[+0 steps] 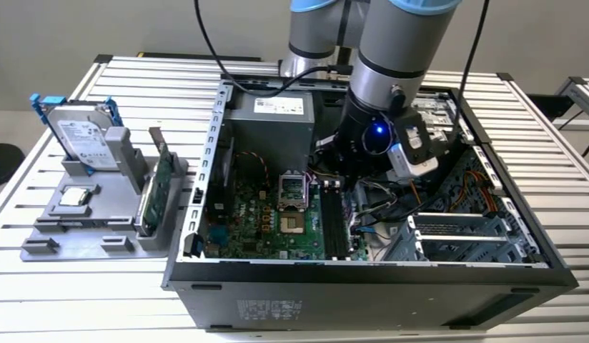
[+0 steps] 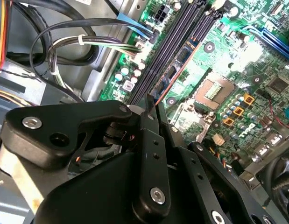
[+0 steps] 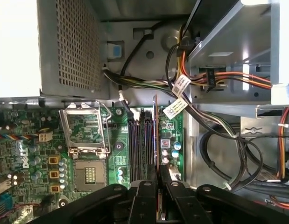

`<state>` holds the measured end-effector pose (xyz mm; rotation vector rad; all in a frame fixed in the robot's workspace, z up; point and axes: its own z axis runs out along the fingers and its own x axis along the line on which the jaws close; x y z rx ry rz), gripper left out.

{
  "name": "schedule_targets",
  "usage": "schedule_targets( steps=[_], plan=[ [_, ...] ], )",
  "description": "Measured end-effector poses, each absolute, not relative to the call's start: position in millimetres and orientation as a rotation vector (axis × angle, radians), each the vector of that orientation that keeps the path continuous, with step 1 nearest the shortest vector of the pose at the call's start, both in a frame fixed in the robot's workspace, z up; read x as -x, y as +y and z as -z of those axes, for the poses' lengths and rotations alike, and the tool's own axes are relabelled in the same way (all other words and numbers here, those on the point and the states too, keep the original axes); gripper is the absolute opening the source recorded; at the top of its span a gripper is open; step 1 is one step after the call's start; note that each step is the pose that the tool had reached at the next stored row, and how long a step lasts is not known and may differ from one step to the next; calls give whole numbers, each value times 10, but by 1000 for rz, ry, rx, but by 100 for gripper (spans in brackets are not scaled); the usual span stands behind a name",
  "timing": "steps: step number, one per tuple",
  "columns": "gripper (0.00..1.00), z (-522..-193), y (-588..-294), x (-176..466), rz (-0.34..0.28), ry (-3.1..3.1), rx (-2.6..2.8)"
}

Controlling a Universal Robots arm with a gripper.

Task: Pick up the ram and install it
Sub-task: 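Insert the ram into the slot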

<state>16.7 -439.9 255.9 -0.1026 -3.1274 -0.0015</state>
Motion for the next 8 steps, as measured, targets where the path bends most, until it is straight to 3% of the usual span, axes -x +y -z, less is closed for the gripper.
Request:
schedule_targets(
  steps=[8],
  plan=[
    [0, -2490, -4439, -167, 1, -3127, 103]
  ],
)
